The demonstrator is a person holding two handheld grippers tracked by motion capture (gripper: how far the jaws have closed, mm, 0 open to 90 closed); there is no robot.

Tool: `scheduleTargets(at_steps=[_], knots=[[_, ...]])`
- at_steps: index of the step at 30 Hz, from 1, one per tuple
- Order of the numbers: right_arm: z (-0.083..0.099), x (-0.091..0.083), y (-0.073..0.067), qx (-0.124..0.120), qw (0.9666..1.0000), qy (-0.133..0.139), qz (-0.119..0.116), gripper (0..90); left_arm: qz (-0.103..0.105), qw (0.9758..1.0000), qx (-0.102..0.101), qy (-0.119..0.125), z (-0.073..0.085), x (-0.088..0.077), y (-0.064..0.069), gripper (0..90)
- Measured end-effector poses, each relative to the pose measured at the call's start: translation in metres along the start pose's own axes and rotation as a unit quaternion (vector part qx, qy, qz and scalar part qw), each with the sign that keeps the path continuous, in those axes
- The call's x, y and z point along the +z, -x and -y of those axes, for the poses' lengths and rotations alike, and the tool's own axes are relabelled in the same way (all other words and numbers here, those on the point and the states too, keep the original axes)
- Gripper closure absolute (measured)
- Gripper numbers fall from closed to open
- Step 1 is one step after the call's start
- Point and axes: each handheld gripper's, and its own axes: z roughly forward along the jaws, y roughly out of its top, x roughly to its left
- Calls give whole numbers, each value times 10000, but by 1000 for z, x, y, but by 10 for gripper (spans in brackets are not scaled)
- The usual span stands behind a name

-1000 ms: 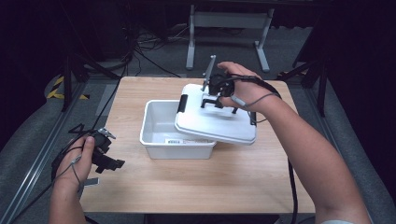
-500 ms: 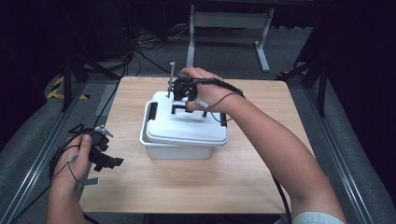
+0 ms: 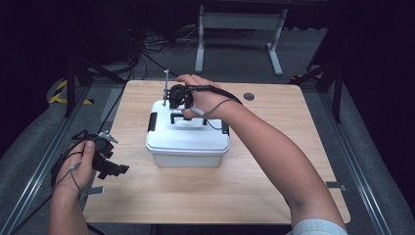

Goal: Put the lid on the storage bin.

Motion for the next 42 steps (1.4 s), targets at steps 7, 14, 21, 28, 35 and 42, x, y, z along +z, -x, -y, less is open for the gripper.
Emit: scheduleTargets(at_steps=[7,14,21,28,35,42], knots=[[-2,-6,-3,-76,9999,-63,69,843,7,10000,-28,-13,-1,1,1,183],[-7,-7,-1,-43,10000,-50,58,845,18,10000,-14,-11,-1,1,1,184],[-12,6,-3,-90,9998,-162,-37,846,23,10000,7,18,0,0,0,184],[0,8,-1,53,9999,-55,-137,847,13,10000,4,7,0,0,0,184],[0,10,-8,113,9997,-40,-221,825,21,10000,-22,7,0,0,1,184],[7,8,-13,534,9977,203,-357,612,13,10000,-25,-14,-1,1,0,184]])
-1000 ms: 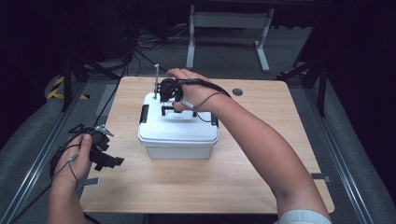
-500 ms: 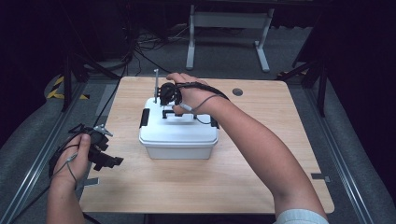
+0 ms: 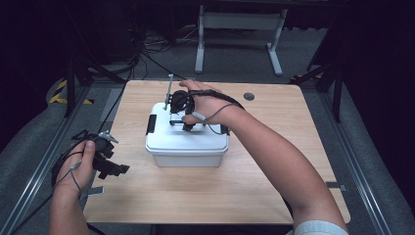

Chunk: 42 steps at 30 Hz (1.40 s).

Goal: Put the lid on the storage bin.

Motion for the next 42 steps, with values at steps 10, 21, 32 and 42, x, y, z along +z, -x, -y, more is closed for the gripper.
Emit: scheduleTargets(at_steps=[10,21,32,42], knots=[[10,-22,-2,260,9979,585,89,457,6,10000,31,-16,-1,1,1,184],[32,-44,-2,571,9947,768,386,409,25,10000,42,-12,-4,1,3,183],[82,-61,4,1029,9883,1014,499,360,54,9999,114,-23,-8,4,6,183],[152,-71,12,1584,9793,1055,688,323,100,9998,127,107,-19,4,3,178]])
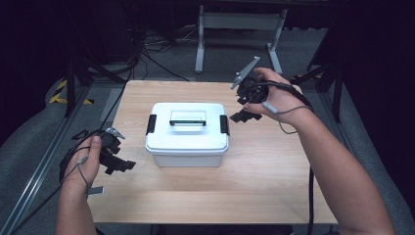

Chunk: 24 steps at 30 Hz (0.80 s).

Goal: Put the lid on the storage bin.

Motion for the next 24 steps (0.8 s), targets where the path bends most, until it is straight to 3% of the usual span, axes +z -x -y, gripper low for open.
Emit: scheduleTargets(at_steps=[7,13,15,18,24], knots=[[35,-12,18,311,9995,-21,90,323,-17,9999,-68,80,2,-3,-1,176],[56,-17,28,411,9991,-78,76,336,-27,9999,-89,69,5,-4,-1,176],[60,-18,30,396,9991,-125,103,340,-9,9999,-113,88,5,-3,-2,176],[69,-18,35,139,9990,-274,334,368,12,9998,-146,115,6,-4,-2,177],[92,-13,42,536,9983,-34,246,307,-19,9998,-133,120,7,-4,-3,176]])
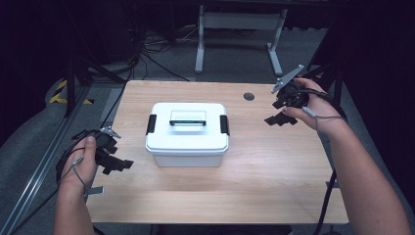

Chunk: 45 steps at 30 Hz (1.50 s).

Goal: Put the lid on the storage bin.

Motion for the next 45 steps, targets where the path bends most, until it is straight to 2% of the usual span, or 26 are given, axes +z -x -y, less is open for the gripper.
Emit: scheduleTargets(at_steps=[1,2,4,5,6,8,14,16,22,31,33,34,36,42,45], knots=[[3,3,0,66,10000,8,71,307,-12,10000,-11,-16,-1,2,0,176],[7,7,0,56,9996,55,257,307,-40,10000,10,-28,-2,3,0,176],[11,11,0,89,9995,10,314,306,-92,9999,4,-120,-3,6,0,183],[11,11,0,89,9995,10,314,306,-92,9999,4,-120,-3,6,0,186],[18,18,0,200,9997,-42,166,282,-96,9998,13,-161,-4,8,1,184],[25,25,0,247,9996,-122,82,282,-95,9998,17,-151,-4,8,1,184],[43,40,1,359,9992,-153,72,277,-106,9998,13,-156,-3,7,0,183],[52,51,-1,404,9988,-181,185,278,-117,9998,4,-177,-3,8,-1,184],[75,77,-8,566,9982,-125,125,278,-90,9997,-12,-234,-5,10,-1,184],[102,96,-25,661,9978,-40,36,278,-88,9996,33,-282,-9,12,1,184],[107,101,-30,750,9971,111,27,277,-103,9994,53,-325,-10,13,3,184],[109,106,-32,802,9968,73,14,277,-114,9994,73,-333,-11,13,4,184],[112,112,-35,759,9970,-180,-21,277,-96,9992,149,-352,-12,14,5,184],[118,116,-37,928,9956,-92,-13,272,-57,9989,176,-436,-15,17,8,183],[121,120,-36,1070,9942,59,62,272,-44,9987,192,-469,-16,19,8,183]])
